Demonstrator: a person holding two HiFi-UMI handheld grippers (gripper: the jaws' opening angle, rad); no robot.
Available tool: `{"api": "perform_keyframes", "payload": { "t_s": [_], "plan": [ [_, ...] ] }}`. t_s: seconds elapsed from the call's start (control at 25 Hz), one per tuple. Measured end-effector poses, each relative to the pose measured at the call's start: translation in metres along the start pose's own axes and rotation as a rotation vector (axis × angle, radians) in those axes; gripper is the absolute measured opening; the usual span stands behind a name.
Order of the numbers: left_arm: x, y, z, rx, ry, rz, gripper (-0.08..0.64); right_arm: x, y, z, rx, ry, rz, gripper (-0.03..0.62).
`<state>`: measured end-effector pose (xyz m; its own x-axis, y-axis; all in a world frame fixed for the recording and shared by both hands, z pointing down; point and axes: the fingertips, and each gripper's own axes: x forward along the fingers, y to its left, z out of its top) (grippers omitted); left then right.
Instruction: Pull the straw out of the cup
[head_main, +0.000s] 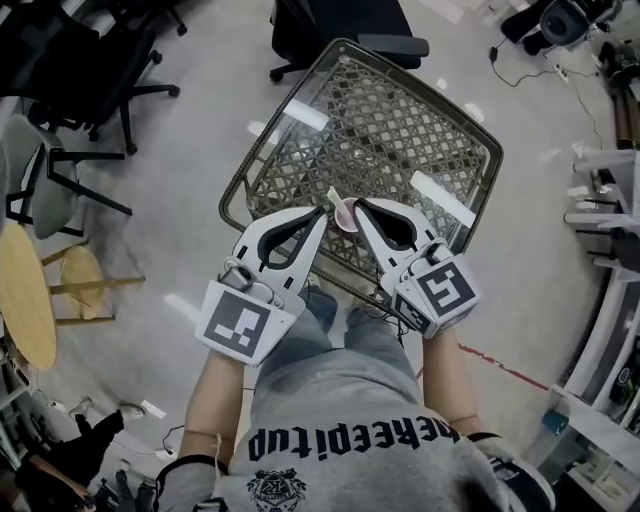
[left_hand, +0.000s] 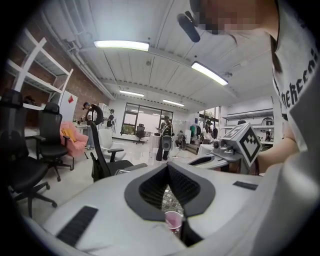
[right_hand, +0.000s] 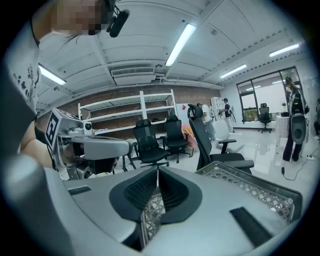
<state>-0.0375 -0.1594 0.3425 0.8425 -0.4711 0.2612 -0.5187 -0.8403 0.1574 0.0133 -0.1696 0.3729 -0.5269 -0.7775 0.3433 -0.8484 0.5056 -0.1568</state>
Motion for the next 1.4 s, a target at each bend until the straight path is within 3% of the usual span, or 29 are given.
{"api": "perform_keyframes", "payload": {
  "t_s": [0.12,0.88,1.4],
  "plan": [
    [0.004,0.001,-0.005,-0.017,0.017,-0.016,0.025,0.003,-0.008,-0.014,0.028,0.043,-0.025,0.038],
    [0.018,0.021,-0.048,-0.107,0.094,-0.046,0.025,0.042,-0.021,-0.107,0.088,0.281,0.007,0.135],
    [0.015,0.028,-0.069,-0.148,0.131,-0.046,0.025,0.063,-0.029,-0.145,0.075,0.367,0.008,0.158]
  ]
}}
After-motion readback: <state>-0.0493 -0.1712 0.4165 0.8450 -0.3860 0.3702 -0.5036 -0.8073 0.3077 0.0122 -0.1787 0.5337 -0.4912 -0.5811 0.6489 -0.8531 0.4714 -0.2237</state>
